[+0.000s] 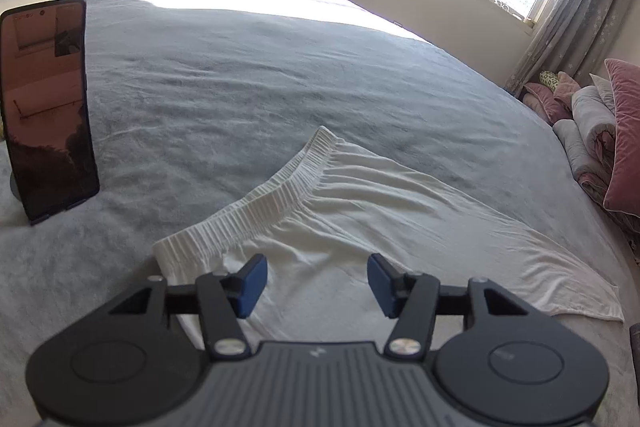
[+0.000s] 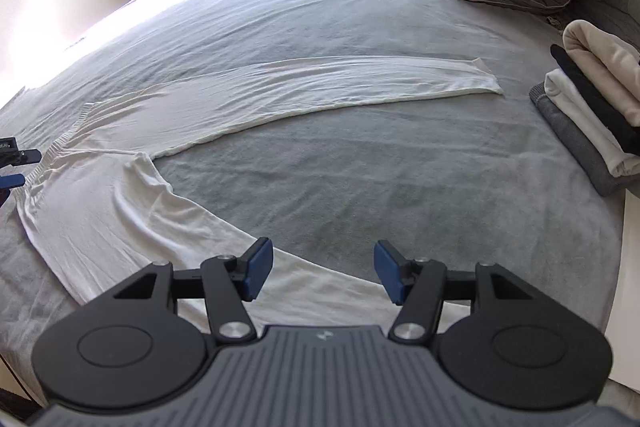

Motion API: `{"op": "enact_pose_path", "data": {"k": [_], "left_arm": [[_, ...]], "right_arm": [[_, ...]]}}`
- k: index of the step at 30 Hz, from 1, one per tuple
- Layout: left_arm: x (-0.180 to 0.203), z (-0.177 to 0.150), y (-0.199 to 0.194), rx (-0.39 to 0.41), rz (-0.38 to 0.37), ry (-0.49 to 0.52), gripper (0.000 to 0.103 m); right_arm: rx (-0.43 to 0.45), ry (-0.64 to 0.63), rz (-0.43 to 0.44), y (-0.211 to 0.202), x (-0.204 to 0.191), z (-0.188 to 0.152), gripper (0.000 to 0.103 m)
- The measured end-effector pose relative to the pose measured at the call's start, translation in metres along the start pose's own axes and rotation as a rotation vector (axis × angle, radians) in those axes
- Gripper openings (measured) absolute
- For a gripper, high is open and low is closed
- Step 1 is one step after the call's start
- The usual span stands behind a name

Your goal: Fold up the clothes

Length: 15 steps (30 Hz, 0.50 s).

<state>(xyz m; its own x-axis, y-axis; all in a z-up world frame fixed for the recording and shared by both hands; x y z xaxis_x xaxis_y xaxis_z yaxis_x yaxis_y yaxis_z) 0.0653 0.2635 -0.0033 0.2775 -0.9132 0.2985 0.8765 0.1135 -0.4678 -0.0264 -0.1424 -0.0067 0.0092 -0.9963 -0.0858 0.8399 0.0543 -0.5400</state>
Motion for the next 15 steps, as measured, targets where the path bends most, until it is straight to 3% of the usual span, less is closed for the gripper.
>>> {"op": "enact_pose_path", "data": {"k": [4,7,15], "left_arm": [[0.0,0.001,0.01,-0.008,-0.008,-0.006,0.041],[-0.007,0.005,0.022,-0.004,0.001,-0.019,0.026],[-0.021,0.013,0.045,0.003,0.002,-0.114,0.016]], "right_arm": [[0.037,-0.064,0.075,0.017,-0.036,0.028,0.06],[0.055,-0.096,0.141,0.037,-0.062,0.046,0.06],[0.021,-0.118,0.274,0.109,-0.115,0.072,0.06]]}}
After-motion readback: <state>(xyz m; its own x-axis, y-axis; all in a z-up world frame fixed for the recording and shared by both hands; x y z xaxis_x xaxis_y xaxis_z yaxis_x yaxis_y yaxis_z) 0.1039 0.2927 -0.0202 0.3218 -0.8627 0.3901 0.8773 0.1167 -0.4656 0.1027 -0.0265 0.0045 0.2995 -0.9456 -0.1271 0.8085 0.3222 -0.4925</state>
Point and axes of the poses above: each gripper's, at about its wrist camera, not at the fingertips, and y roughly the way its jaws point, x to its right, z to its top, the point moved 5 cm from there along y, roughly the way its jaws point, and after that the axes turned 15 degrees about x, right-handed, at the moved point
